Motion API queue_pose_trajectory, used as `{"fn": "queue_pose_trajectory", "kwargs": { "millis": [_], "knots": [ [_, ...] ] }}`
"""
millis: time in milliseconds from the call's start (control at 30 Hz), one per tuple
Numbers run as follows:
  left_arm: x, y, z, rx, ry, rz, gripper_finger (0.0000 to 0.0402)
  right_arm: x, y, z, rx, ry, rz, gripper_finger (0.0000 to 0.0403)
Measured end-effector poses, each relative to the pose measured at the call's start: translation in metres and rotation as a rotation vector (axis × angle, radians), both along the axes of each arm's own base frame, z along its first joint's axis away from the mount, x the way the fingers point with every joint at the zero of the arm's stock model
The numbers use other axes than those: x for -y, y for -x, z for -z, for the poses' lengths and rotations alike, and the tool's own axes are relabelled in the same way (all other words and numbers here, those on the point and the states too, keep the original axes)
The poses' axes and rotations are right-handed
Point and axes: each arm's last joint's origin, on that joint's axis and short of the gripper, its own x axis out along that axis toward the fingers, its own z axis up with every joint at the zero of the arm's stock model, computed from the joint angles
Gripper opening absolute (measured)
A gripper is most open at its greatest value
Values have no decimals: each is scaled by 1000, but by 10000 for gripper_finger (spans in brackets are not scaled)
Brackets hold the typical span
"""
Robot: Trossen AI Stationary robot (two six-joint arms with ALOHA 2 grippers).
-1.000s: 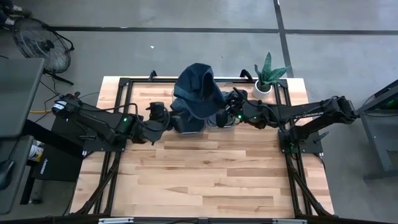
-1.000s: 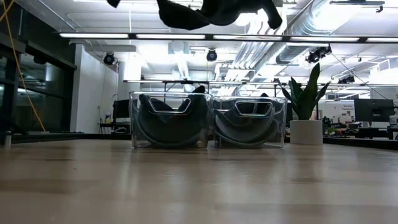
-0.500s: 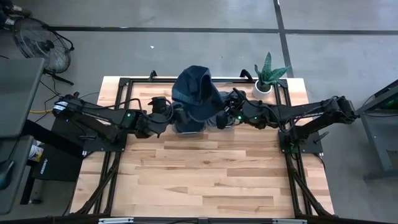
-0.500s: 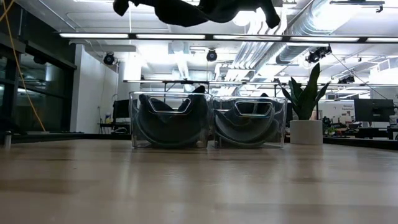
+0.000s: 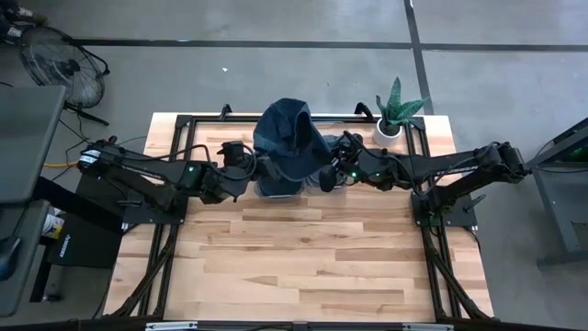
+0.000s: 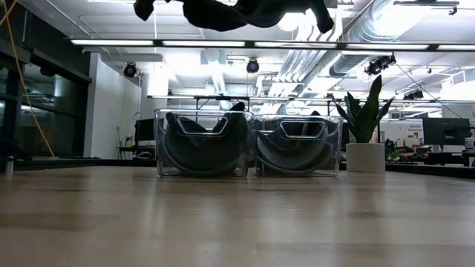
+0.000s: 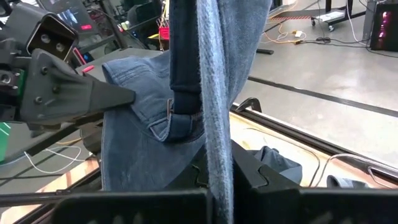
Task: Pick & Place hat
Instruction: Put the blue cap into the left transparent bin
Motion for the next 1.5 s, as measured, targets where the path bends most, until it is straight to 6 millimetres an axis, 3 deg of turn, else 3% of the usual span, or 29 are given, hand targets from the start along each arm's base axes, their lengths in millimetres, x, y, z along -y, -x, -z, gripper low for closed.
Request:
{"fn": "queue_pose_trajectory", "kwargs": {
  "millis": [67, 133, 300, 800, 1100, 1333, 1500],
  "knots": [
    [0, 0, 0, 2, 1, -1, 35, 1, 0, 0, -4, 0, 1, 5],
    [0, 0, 0, 7, 5, -3, 15, 1, 0, 1, -8, 0, 2, 5],
    [-1, 0, 0, 4, 5, -6, 14, 1, 0, 1, -18, 9, 0, 6],
    [-2, 1, 2, -22, -12, -20, 8, 1, 6, -2, -45, 34, -26, 79],
    [-20, 10, 7, -159, 0, -1, 8, 8, 42, -22, -34, -9, -27, 139],
    [-48, 22, 17, -354, 80, 56, 7, 9, 75, -28, -86, -74, -10, 168],
    [-73, 32, 19, -450, 136, 83, 7, 5, 86, -25, -131, -111, -18, 172]
  ]
}}
